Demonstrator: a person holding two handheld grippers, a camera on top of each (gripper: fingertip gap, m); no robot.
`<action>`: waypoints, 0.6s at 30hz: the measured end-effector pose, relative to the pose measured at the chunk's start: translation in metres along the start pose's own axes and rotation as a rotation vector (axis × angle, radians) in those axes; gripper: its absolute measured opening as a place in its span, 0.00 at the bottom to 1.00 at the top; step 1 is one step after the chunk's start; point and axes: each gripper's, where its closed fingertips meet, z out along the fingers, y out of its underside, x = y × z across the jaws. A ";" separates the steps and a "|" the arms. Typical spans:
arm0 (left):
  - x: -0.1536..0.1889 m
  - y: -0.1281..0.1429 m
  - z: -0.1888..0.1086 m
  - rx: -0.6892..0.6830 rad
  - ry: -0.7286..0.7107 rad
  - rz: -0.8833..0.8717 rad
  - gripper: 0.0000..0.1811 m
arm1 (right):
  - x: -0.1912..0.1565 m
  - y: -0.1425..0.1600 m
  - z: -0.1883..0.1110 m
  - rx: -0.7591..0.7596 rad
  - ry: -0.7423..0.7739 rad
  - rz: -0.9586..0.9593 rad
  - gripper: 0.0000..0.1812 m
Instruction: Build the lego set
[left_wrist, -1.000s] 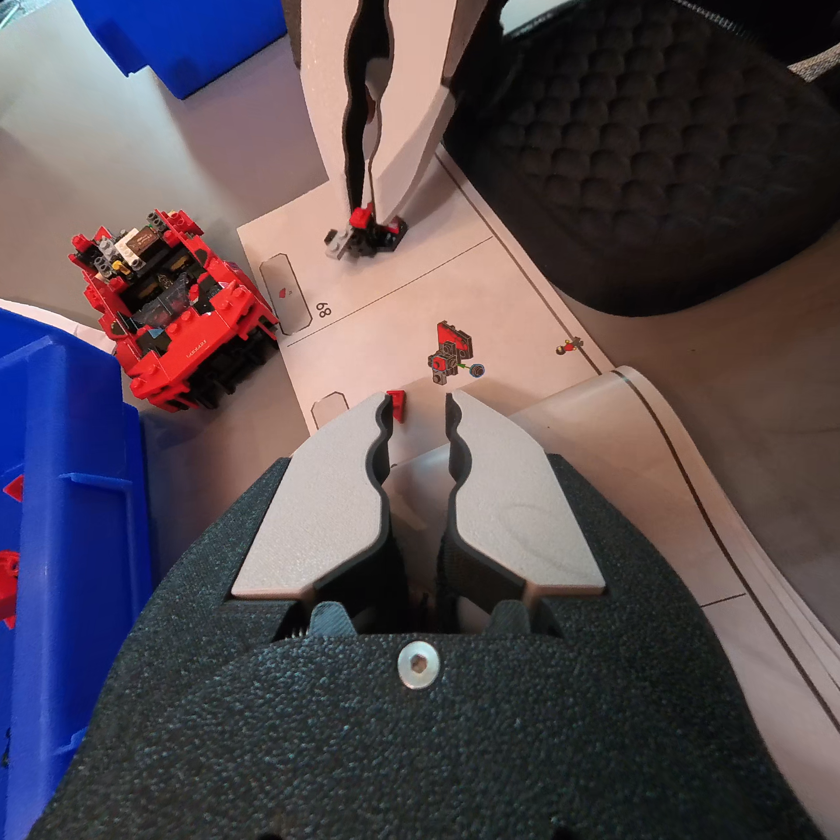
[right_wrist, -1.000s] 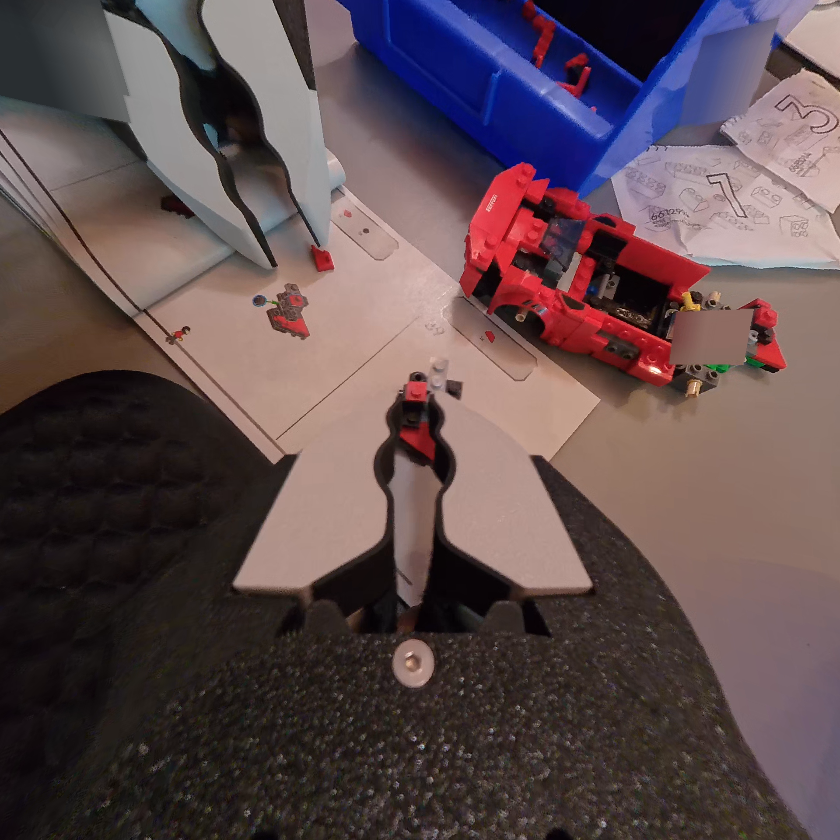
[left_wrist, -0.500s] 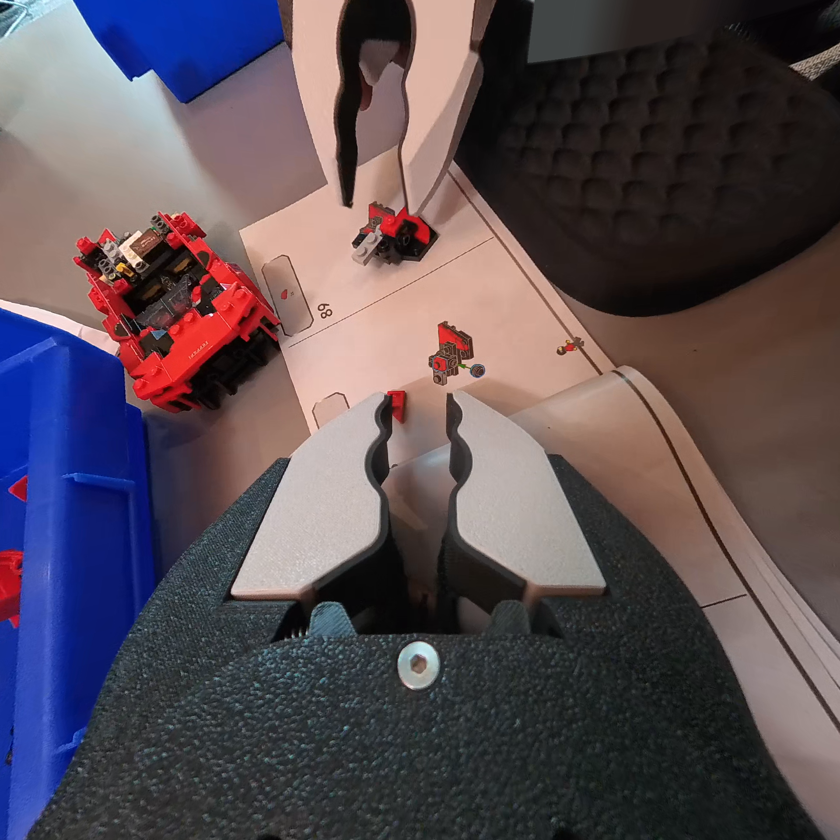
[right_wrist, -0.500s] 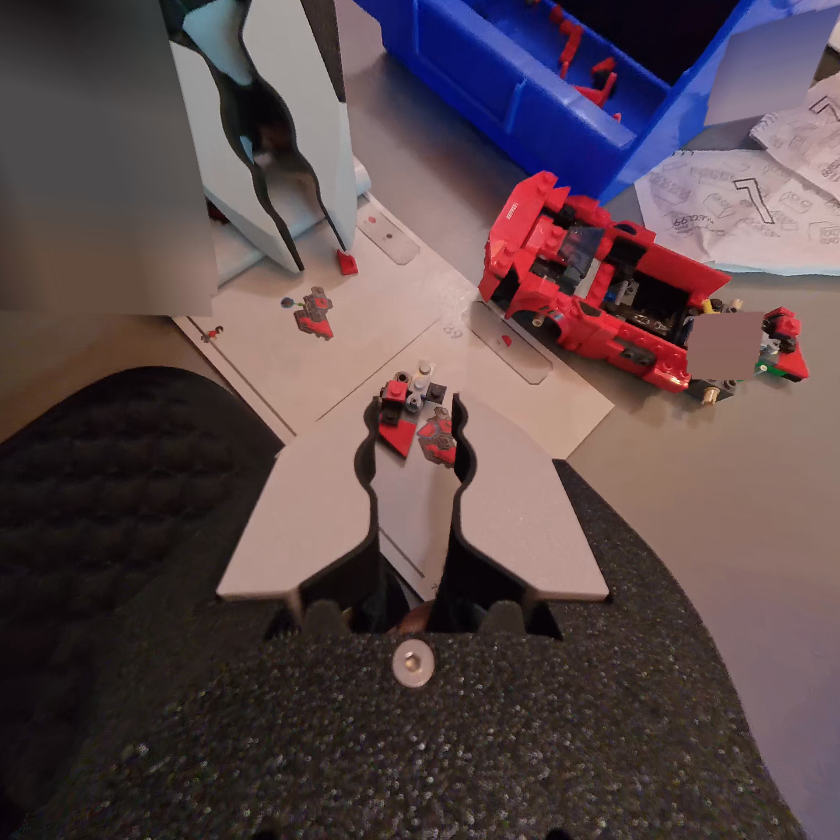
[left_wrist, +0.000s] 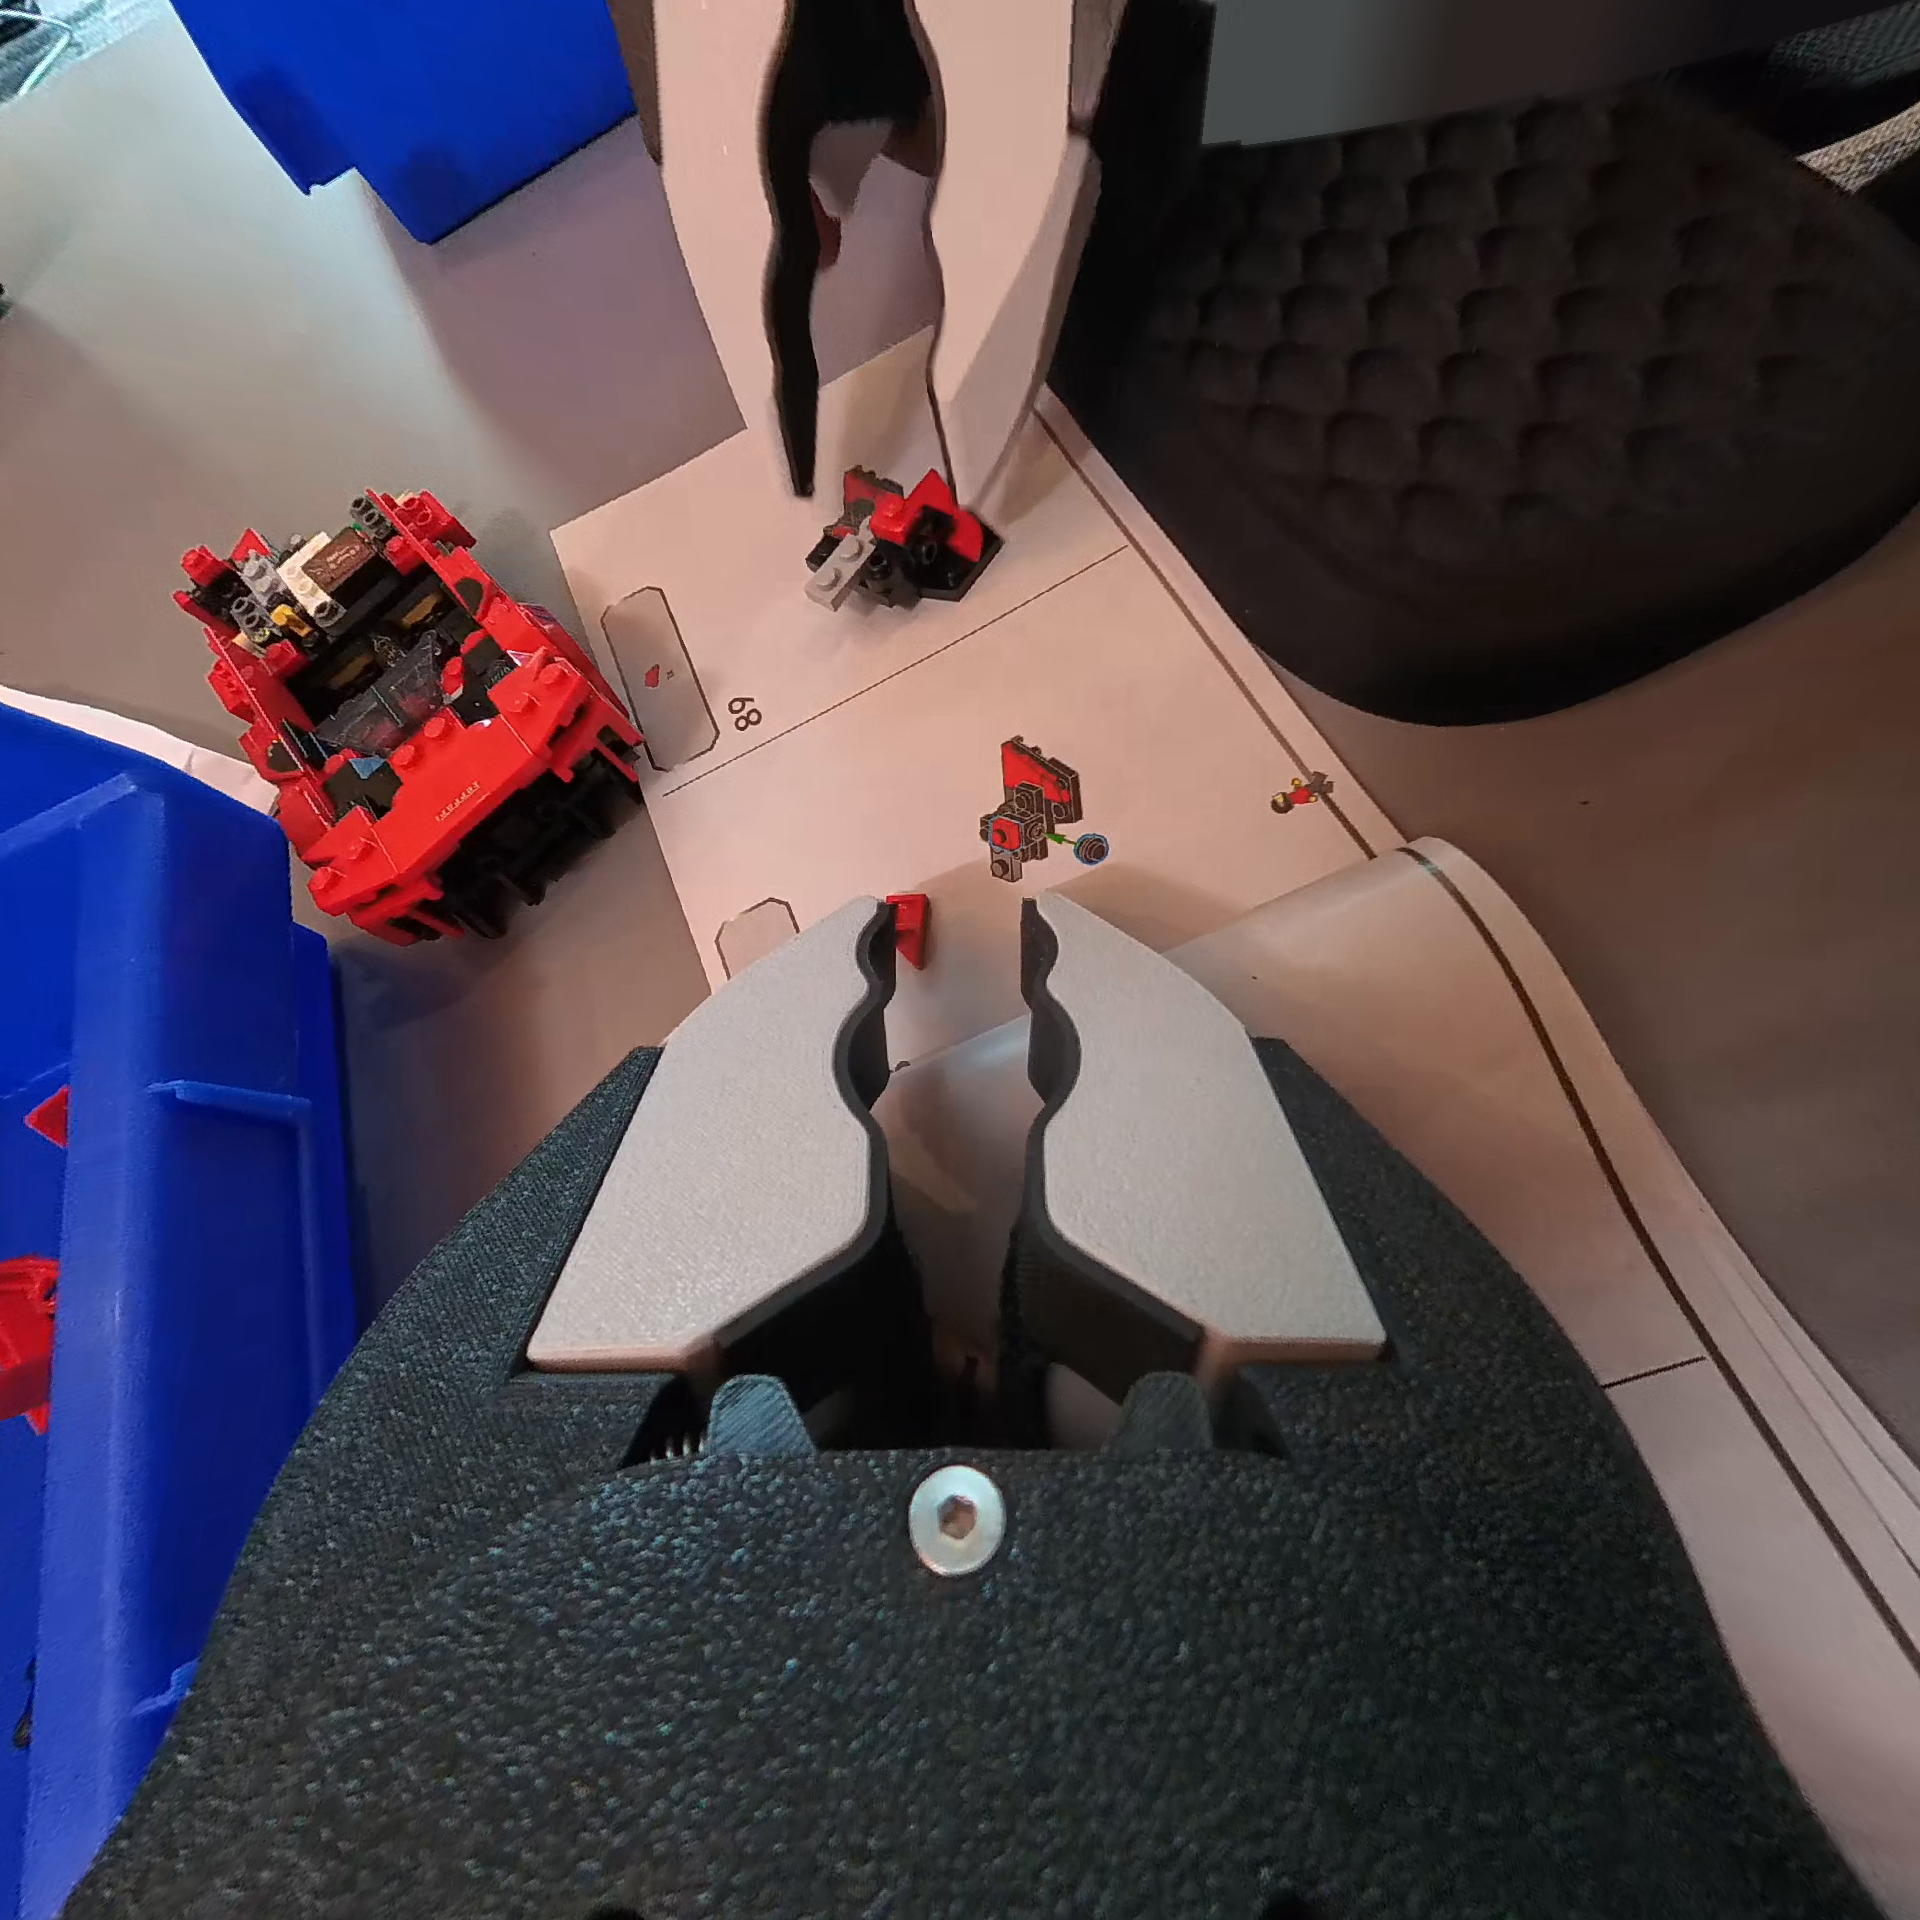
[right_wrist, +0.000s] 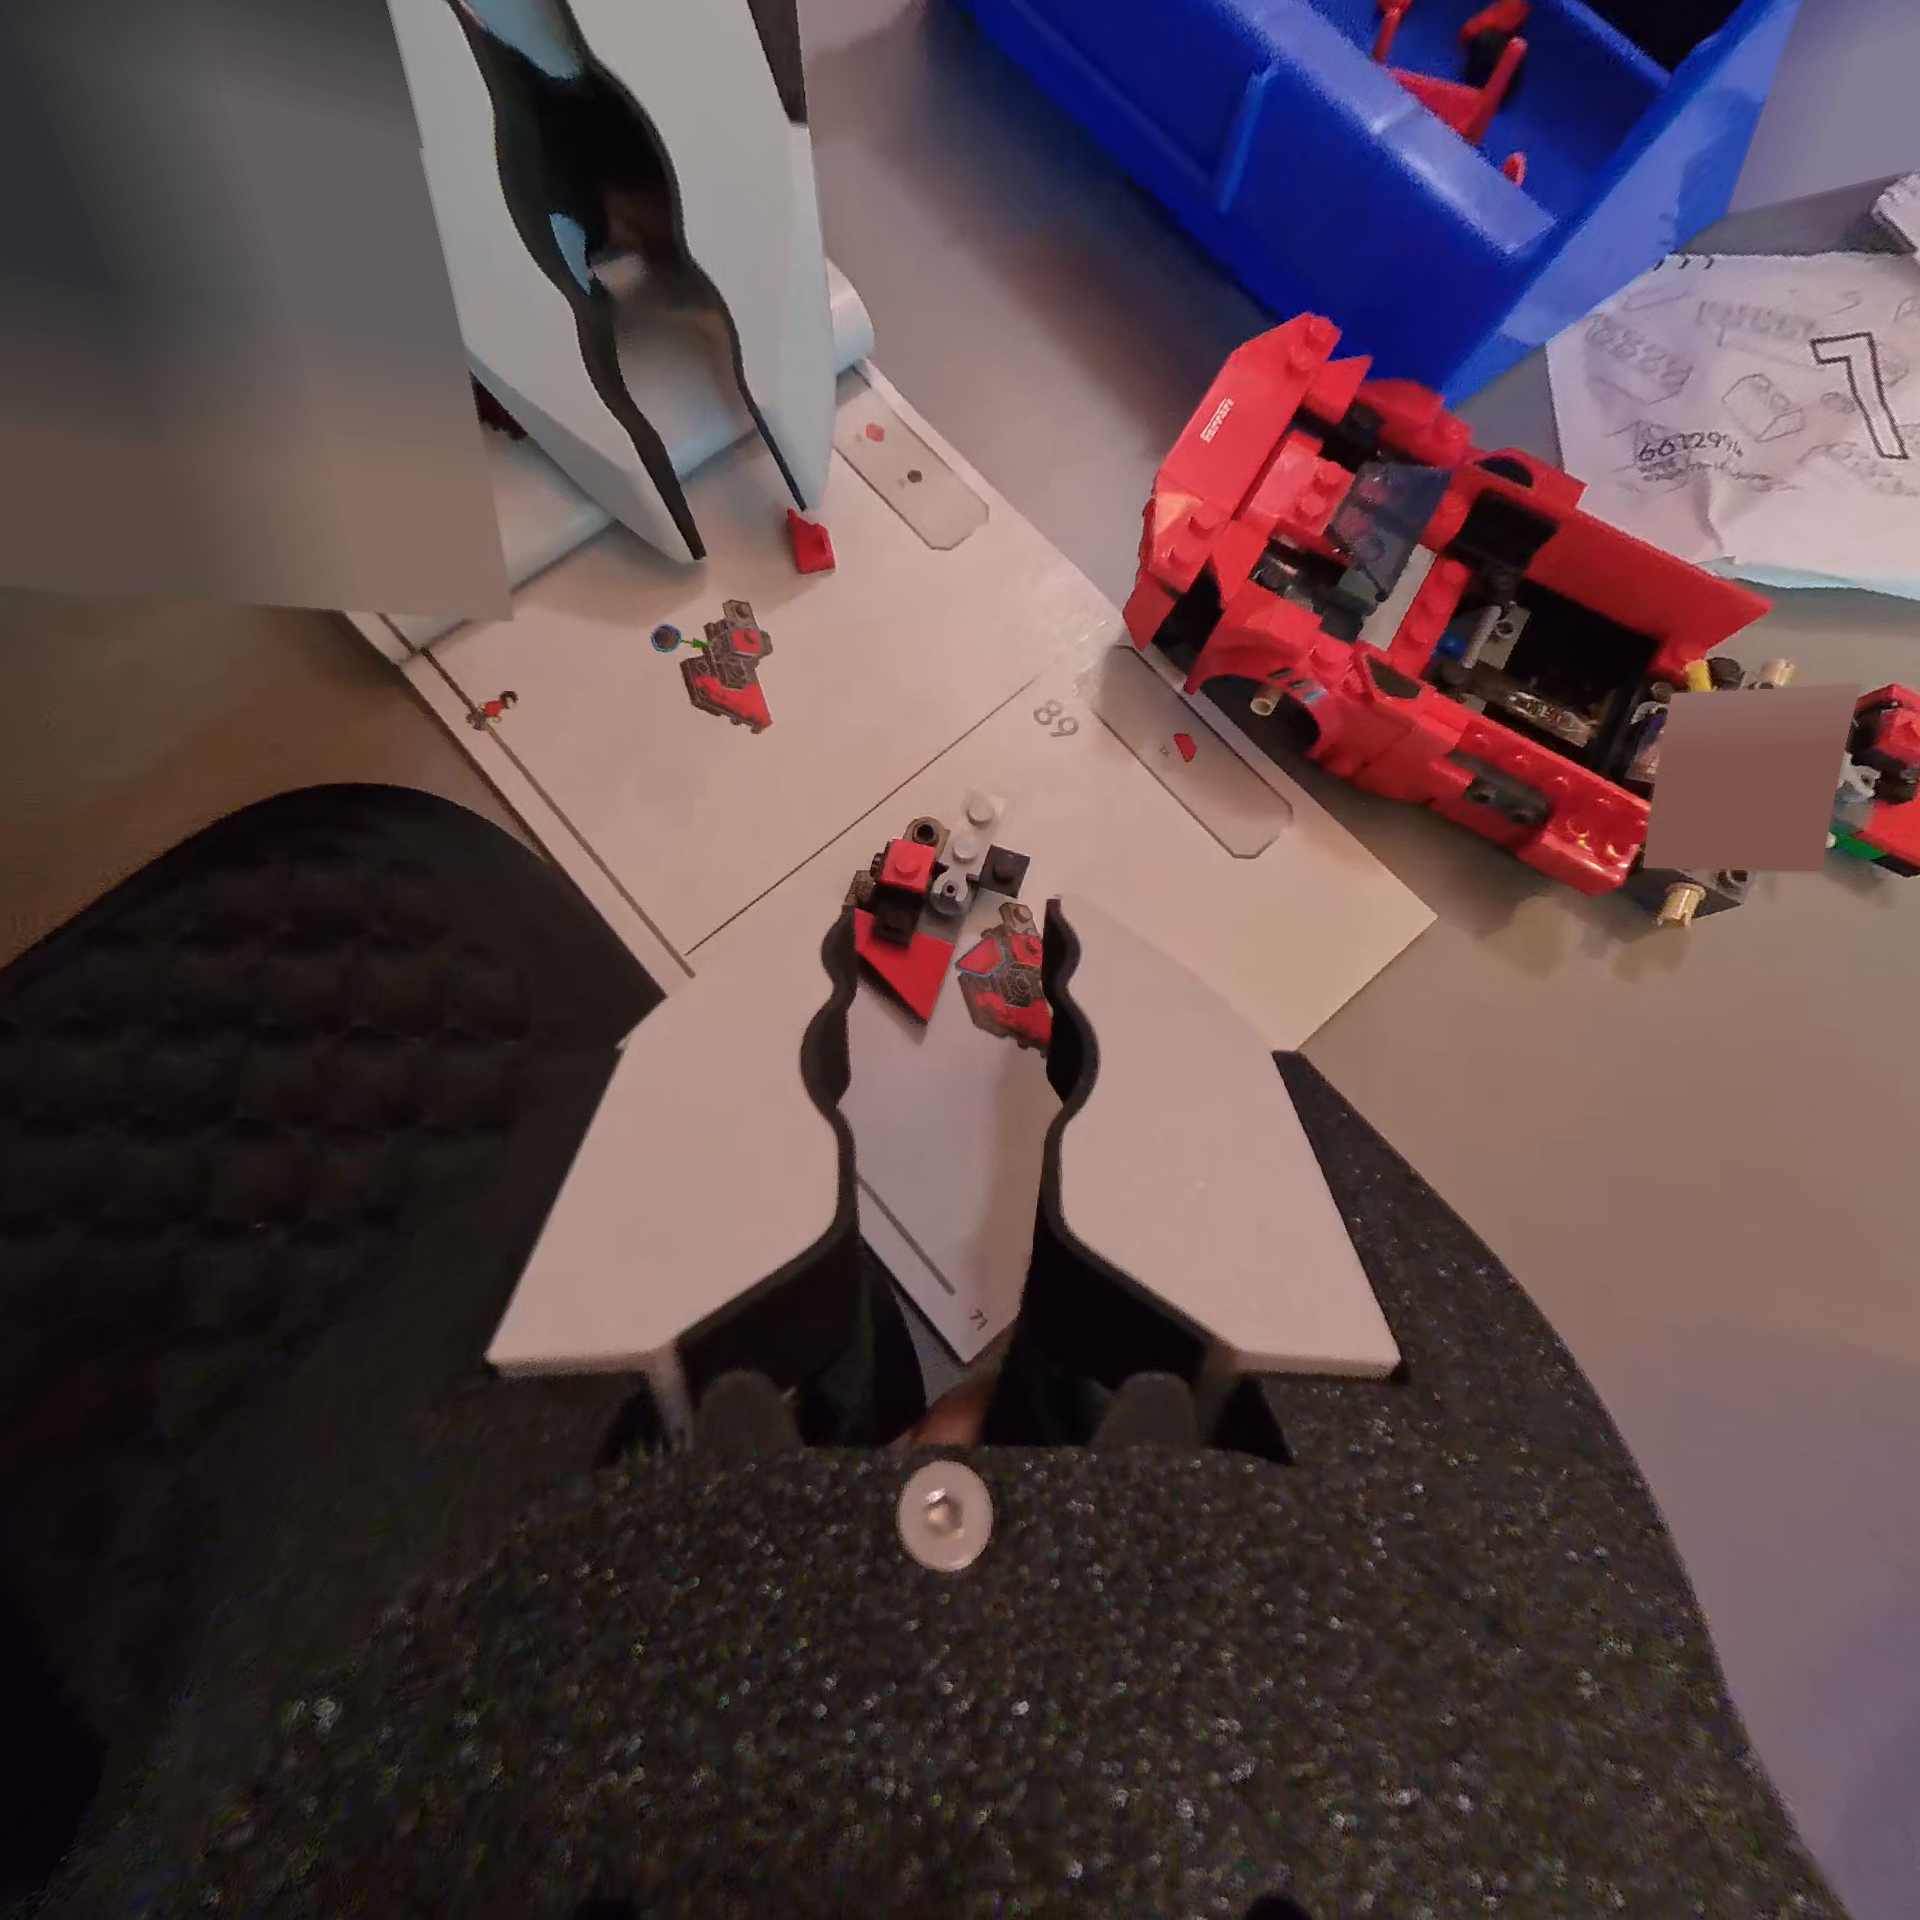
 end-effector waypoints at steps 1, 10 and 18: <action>0.000 0.000 0.000 0.000 0.000 0.000 0.12 | -0.001 -0.001 -0.002 0.010 -0.006 0.010 0.18; -0.001 -0.001 -0.001 0.006 -0.007 -0.004 0.13 | -0.003 0.001 0.010 -0.008 0.039 0.044 0.17; -0.001 -0.001 -0.001 0.010 -0.006 -0.004 0.15 | -0.008 0.001 0.011 -0.036 -0.063 -0.112 0.11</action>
